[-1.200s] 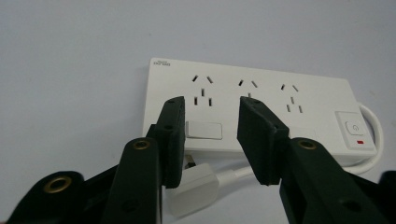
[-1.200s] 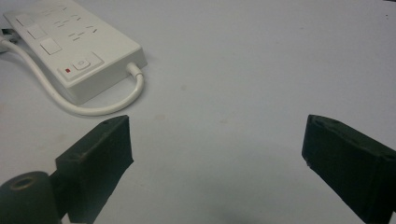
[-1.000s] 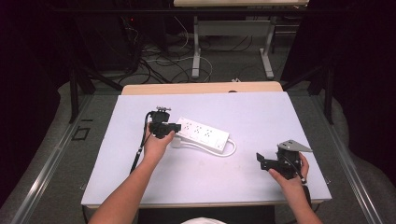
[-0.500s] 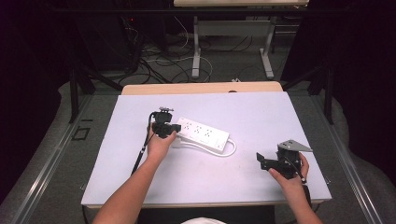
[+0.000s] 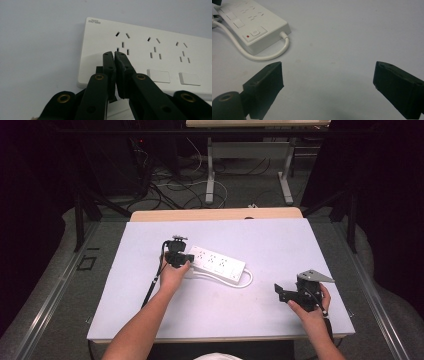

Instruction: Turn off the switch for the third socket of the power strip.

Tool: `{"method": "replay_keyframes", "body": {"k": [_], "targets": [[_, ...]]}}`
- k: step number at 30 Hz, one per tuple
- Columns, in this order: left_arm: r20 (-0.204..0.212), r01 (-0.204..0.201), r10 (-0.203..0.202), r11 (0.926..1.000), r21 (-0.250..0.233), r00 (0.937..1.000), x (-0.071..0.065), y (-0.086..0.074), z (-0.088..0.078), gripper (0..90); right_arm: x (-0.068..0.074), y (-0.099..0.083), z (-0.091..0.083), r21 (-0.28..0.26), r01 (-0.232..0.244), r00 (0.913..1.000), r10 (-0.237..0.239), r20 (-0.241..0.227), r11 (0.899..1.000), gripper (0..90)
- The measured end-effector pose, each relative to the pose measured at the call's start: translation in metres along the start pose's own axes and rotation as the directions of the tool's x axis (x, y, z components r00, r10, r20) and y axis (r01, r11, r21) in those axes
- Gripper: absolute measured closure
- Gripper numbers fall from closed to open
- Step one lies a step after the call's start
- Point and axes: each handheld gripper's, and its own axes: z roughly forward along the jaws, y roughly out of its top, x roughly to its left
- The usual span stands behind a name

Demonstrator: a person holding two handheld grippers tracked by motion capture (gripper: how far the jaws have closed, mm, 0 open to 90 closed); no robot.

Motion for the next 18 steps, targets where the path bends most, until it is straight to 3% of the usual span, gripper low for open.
{"method": "replay_keyframes", "body": {"k": [18], "targets": [[-0.010,-0.014,0.014,0.9999,0.004,0.9999,-0.0028,-0.0011,0.0038,88.1,0.0004,0.0003,-0.0002,0.002,0.001,1.0000,-0.001,-0.003,1.000,9.4]]}}
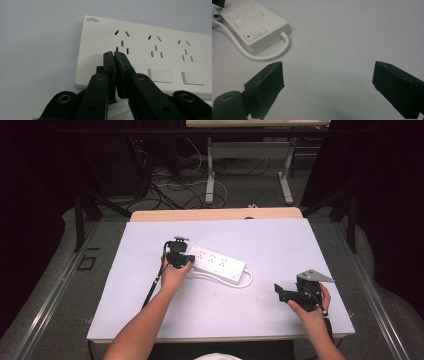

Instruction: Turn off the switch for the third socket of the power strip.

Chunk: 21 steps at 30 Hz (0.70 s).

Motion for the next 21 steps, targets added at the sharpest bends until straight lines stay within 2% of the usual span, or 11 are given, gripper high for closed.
{"method": "replay_keyframes", "body": {"k": [21], "targets": [[-0.022,-0.023,0.023,0.9997,-0.006,0.9995,-0.0030,-0.0013,-0.0003,89.0,0.0010,0.0003,0.0000,0.002,-0.005,1.0000,0.005,-0.006,1.000,10.2]]}}
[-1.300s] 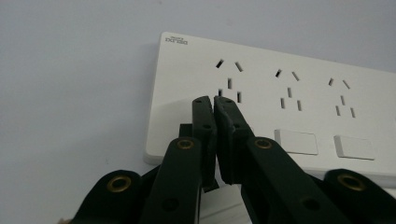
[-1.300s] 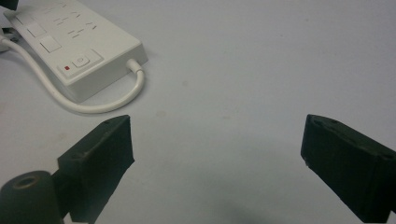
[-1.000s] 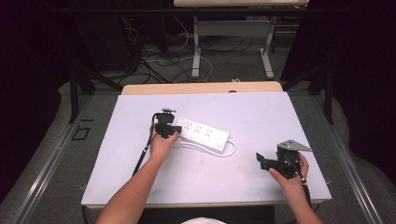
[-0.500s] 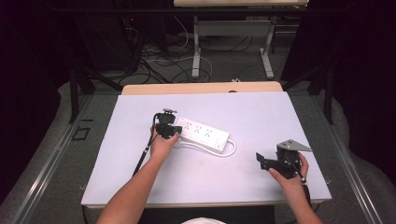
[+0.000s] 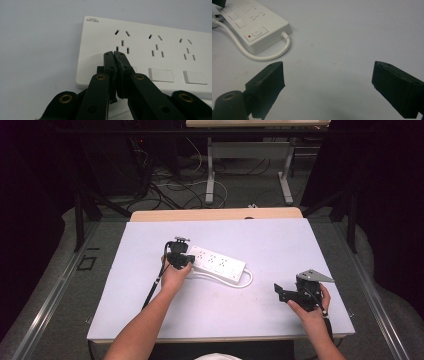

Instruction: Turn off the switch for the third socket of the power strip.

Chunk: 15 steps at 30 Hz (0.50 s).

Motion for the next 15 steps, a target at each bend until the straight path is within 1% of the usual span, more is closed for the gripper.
{"method": "replay_keyframes", "body": {"k": [3,5,6,10,11,15], "targets": [[-0.001,-0.002,0.002,1.0000,0.002,1.0000,0.0002,0.0000,0.0002,89.1,0.0003,0.0001,0.0001,0.000,-0.002,1.0000,0.002,0.000,1.000,10.3],[-0.009,-0.010,0.010,0.9999,0.008,0.9999,0.0006,-0.0006,0.0017,89.8,0.0002,0.0001,0.0005,-0.004,0.002,1.0000,-0.002,0.005,1.000,10.3],[-0.011,-0.001,0.001,1.0000,0.003,0.9999,0.0002,-0.0011,0.0018,90.0,0.0002,0.0001,0.0006,-0.004,0.002,1.0000,-0.002,0.005,1.000,10.3],[-0.009,-0.007,0.007,1.0000,0.004,0.9999,0.0003,-0.0011,0.0018,90.0,-0.0001,0.0002,0.0001,-0.002,0.002,1.0000,-0.002,0.001,1.000,10.3],[-0.011,0.000,0.000,1.0000,0.002,0.9999,0.0001,-0.0012,0.0018,90.0,0.0001,0.0002,-0.0001,0.000,0.000,1.0000,0.000,0.000,1.000,10.3],[-0.007,0.005,-0.005,1.0000,0.003,1.0000,0.0006,-0.0013,0.0018,90.0,-0.0003,0.0002,0.0001,-0.002,0.004,1.0000,-0.004,0.002,1.000,10.3]]}}
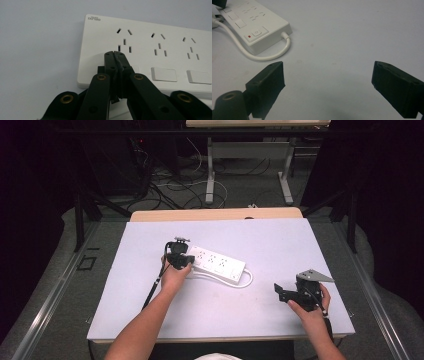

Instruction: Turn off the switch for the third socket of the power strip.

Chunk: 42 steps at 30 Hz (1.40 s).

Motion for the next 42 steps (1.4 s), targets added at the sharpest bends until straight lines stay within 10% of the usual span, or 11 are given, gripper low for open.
{"method": "replay_keyframes", "body": {"k": [42], "targets": [[0.011,0.007,-0.007,0.9997,-0.022,0.9999,0.0015,0.0031,-0.0058,68.8,-0.0012,-0.0002,0.0001,0.000,-0.009,1.0000,0.009,-0.003,1.000,10.4]]}}
